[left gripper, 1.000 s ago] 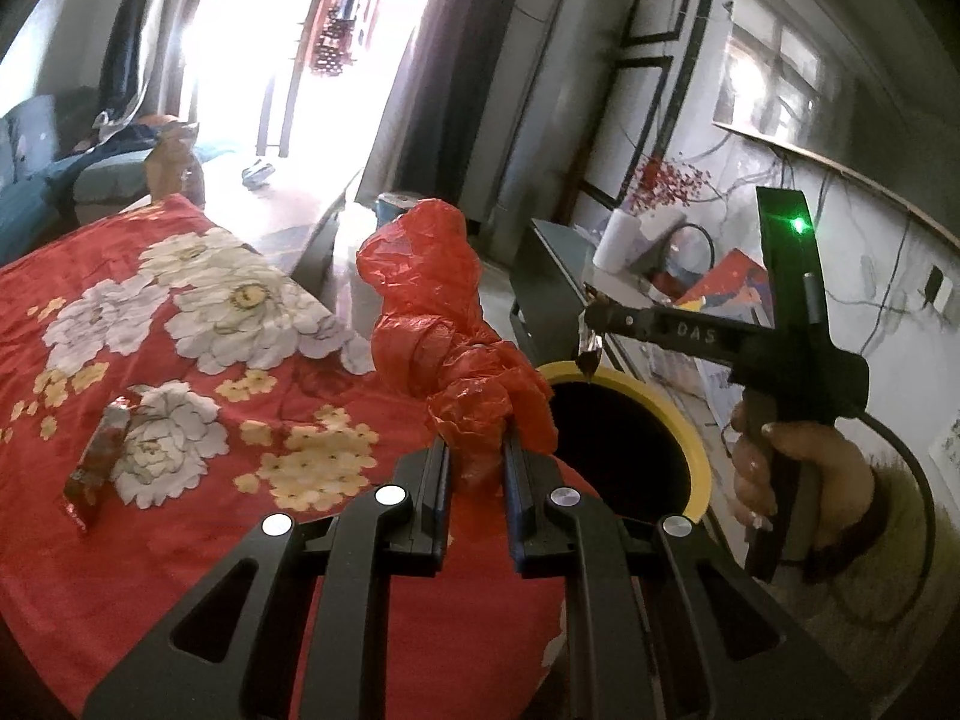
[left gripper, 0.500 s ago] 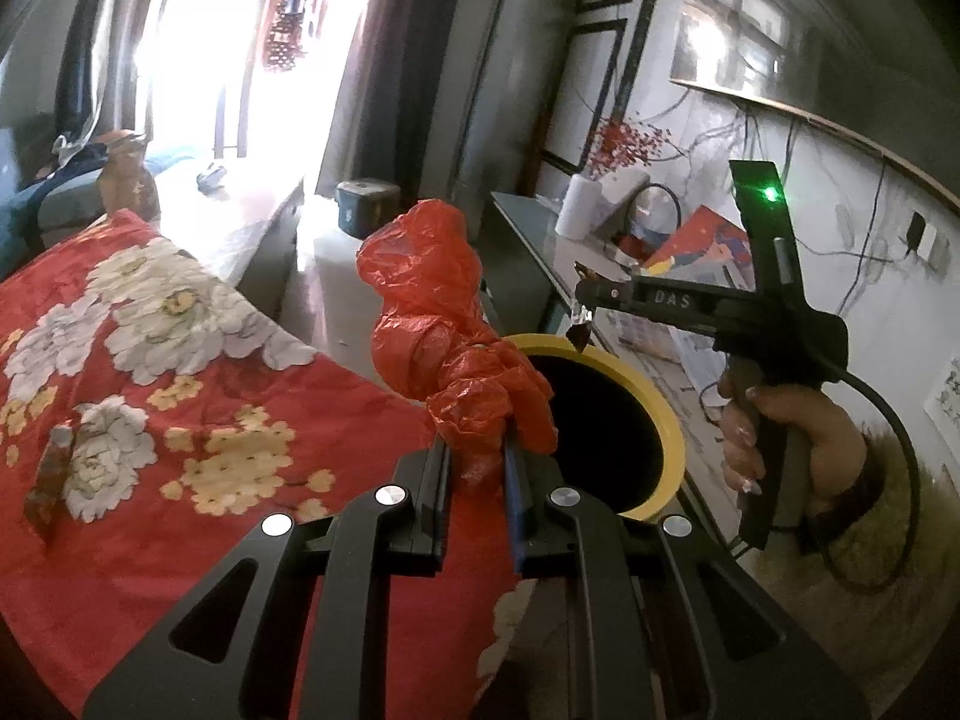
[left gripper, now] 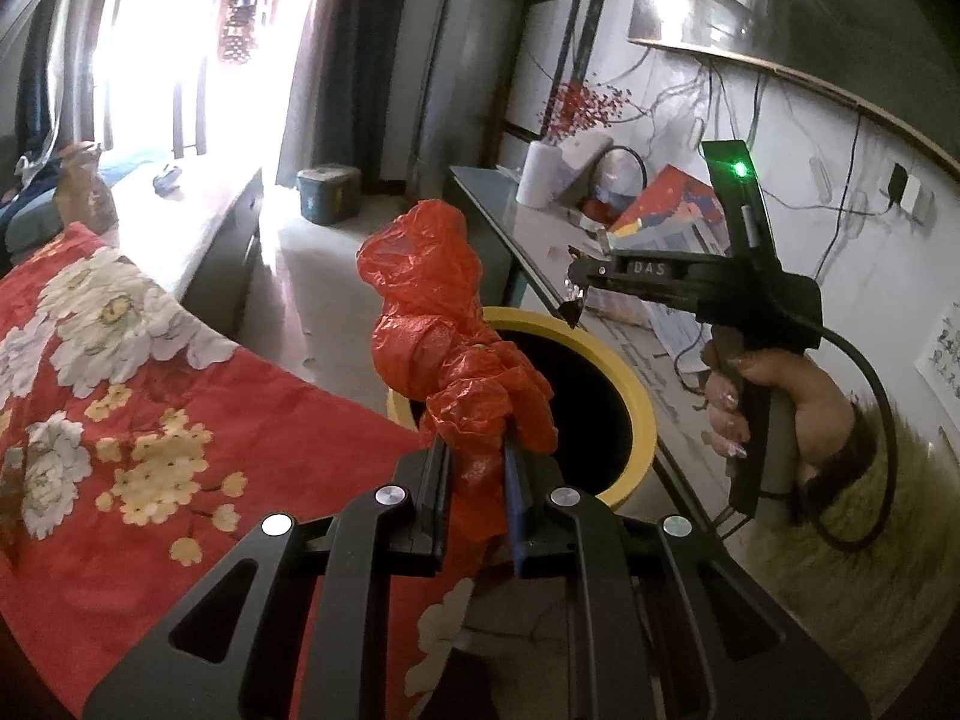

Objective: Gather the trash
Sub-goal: 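Carry the red bag and brown wrapper over the yellow-rimmed bin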

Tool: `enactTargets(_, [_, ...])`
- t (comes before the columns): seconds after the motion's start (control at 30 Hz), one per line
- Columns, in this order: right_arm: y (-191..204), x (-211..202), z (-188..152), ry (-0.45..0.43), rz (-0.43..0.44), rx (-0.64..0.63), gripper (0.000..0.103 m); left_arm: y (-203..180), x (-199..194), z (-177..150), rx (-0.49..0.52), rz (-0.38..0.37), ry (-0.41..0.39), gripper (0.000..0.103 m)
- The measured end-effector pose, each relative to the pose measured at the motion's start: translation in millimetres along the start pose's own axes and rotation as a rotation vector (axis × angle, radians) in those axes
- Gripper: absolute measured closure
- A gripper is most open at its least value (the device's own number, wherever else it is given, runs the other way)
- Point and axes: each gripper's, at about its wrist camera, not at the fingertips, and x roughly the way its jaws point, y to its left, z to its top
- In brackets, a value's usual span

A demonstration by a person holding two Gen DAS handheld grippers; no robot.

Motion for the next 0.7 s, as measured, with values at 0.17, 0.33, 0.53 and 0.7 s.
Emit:
enactTargets(0.17, [-11.7,-1.4,0.3,-0.005,-0.012,0.02,0.085,-9.8,9.5,-0.2,0.023,-0.012,0.017,0.089])
enactTargets(0.33, [-19.0,-4.0,1.1,-0.015,-0.032,0.024,0.085,-18.9,18.7,-0.2,0.047,-0.027,0.033,0.089])
enactTargets(0.53, [-31.3,-5.8,0.8,-0.019,-0.056,0.033,0.085,-25.2,35.3,1.2,0.064,-0.051,0.059,0.089])
enactTargets(0.7, [-39.3,-5.2,-0.1,-0.012,-0.061,0.047,0.085,-27.2,51.7,4.2,0.058,-0.065,0.083,0.089])
